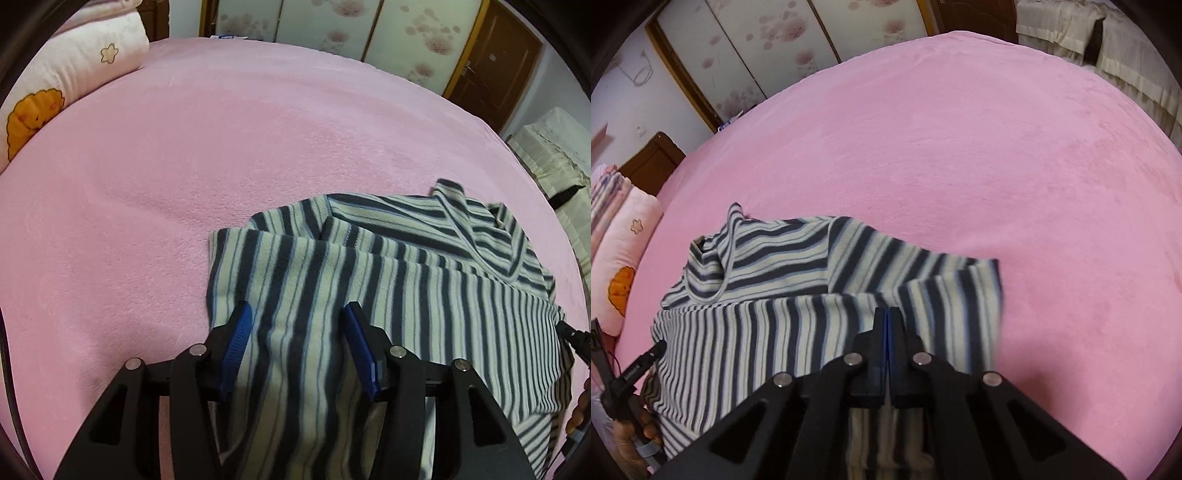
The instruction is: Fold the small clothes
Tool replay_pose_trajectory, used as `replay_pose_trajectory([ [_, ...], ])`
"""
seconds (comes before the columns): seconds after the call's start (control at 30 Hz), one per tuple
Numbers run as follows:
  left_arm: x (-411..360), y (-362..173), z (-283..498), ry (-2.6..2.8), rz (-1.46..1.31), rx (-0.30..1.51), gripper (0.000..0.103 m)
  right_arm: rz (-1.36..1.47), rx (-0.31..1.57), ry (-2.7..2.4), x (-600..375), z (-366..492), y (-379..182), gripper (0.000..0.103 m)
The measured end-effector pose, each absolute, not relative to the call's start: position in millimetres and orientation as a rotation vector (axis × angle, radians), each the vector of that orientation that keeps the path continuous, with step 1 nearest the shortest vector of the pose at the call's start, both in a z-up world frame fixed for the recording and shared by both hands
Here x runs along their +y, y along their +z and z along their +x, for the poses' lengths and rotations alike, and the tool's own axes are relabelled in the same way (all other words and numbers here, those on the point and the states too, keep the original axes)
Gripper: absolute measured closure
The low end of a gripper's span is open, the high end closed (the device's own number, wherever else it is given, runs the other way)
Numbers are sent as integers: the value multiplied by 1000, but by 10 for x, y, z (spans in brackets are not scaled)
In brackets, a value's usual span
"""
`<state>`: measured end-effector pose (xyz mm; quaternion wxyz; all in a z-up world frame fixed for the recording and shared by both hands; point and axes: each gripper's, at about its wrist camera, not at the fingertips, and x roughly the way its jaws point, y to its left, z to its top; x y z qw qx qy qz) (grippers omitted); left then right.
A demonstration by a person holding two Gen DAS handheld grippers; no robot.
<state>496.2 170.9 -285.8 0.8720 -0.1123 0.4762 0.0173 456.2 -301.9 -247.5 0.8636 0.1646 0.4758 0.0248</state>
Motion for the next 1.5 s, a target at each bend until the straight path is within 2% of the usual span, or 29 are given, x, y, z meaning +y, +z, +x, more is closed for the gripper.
replay_pose_trajectory([
  [0.17, 1723, -2545, 4597, 17, -227, 982, 48, 315, 954, 69, -3048, 4195, -2141, 103],
  [0.23, 1714, -2350, 4404, 9, -201, 956, 44, 310, 929, 86, -3052, 3997, -1953, 103],
  [0.37, 1633, -1813, 3890, -57, -135, 896, 43, 312, 861, 124, -3065, 3543, -1444, 99],
  [0.63, 1583, -674, 2850, -124, -199, 722, 23, 272, 736, 198, -2943, 2555, -499, 99],
  [0.87, 1643, -40, 1980, -160, -218, 654, 17, 221, 642, 246, -2758, 1674, 54, 98],
  [0.97, 1644, 102, 1617, -159, -186, 639, 11, 191, 613, 251, -2685, 1343, 155, 90],
  [1.03, 1647, 147, 1386, -154, -175, 620, 9, 171, 587, 253, -2638, 1135, 206, 79],
  [1.2, 1698, 124, 956, -157, -196, 613, 6, 135, 536, 270, -2534, 695, 224, 70],
  [1.5, 1763, -358, 544, -176, -232, 680, 6, 32, 521, 305, -2314, 140, -54, 69],
])
